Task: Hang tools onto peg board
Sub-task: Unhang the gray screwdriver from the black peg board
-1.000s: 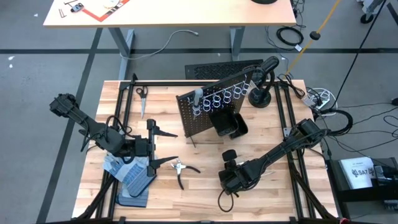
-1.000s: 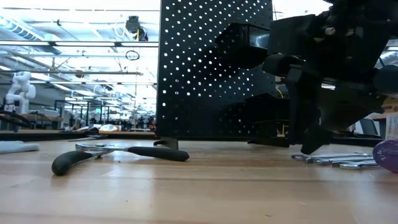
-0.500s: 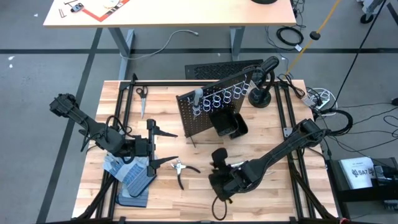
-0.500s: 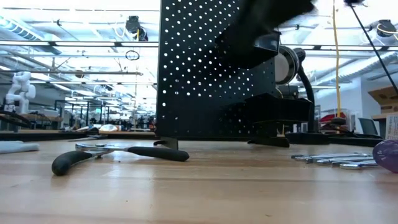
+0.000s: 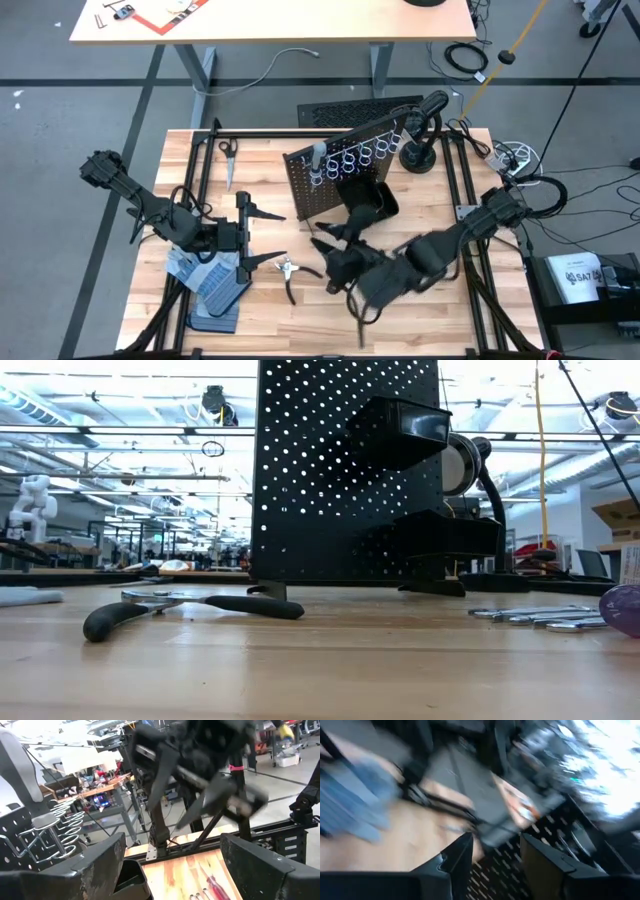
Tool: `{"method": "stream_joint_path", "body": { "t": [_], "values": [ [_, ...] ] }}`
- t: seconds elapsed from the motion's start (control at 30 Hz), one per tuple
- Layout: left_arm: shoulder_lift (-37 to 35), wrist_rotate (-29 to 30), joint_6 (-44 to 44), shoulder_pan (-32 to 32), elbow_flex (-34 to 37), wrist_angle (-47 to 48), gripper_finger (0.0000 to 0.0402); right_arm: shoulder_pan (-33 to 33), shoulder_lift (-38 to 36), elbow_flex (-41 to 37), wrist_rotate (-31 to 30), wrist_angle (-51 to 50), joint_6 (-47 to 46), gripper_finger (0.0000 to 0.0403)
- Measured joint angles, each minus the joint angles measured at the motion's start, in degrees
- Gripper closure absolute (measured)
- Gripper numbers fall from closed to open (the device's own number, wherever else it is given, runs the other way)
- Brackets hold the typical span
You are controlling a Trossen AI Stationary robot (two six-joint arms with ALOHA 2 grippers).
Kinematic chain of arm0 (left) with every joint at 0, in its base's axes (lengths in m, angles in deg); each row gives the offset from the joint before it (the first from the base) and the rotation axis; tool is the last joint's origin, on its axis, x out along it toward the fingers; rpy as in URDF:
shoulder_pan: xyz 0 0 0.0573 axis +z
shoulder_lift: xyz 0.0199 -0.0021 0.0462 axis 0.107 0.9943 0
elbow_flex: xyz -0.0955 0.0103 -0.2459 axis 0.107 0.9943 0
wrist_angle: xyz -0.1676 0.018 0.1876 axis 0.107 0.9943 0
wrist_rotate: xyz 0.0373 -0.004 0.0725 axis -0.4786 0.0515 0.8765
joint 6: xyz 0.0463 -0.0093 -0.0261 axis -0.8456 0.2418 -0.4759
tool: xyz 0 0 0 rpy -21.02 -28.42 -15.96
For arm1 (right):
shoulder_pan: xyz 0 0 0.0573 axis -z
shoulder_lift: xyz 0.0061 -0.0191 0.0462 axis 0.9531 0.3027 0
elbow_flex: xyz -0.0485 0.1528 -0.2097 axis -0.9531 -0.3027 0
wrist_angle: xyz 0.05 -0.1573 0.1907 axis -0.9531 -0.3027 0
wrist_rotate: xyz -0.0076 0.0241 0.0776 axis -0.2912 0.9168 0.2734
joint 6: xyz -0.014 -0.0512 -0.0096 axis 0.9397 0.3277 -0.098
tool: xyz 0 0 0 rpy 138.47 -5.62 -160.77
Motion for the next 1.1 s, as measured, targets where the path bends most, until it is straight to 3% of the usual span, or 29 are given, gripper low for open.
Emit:
{"method": "stream_joint_path", "body": {
  "t": [0.1, 0.17, 0.4, 0.53, 0.7, 0.83, 0.93, 1.1],
  "values": [
    [0.0, -0.02, 0.01, -0.11, 0.0, 0.01, 0.0068, 1.48, -2.44, 0.02, 11.84, 4.95, 2.21, 0.0232],
    [0.0, -0.02, 0.01, -0.11, 0.0, 0.03, 0.0068, 2.16, -3.89, 0.02, 15.82, 7.01, 3.81, 0.0227],
    [0.0, -0.02, 0.05, -0.11, 0.0, 0.14, 0.0068, 5.39, -11.37, -2.07, 17.33, 8.94, 4.13, 0.0243],
    [0.0, -0.02, 0.18, -0.11, 0.0, 0.33, 0.0068, 7.09, -18.54, -12.13, 17.7, 15.18, 3.87, 0.0261],
    [0.0, -0.02, 1.45, -0.11, 0.0, 1.76, 0.0068, 8.58, -31.53, -33.0, 18.37, 34.2, 4.06, 0.0272],
    [0.0, -0.02, 1.41, 0.31, 0.0, 1.72, 0.0068, 9.95, -38.54, -46.96, 25.13, 50.45, 3.59, 0.0269],
    [0.0, -0.02, 1.39, 1.16, 0.0, 1.69, 0.0068, 11.12, -39.91, -51.62, 29.46, 57.0, 2.31, 0.0257],
    [0.0, -0.02, 1.41, 3.09, 0.0, 1.65, 0.0068, 12.85, -35.86, -50.82, 29.77, 56.8, 2.27, 0.0216]
  ]
}}
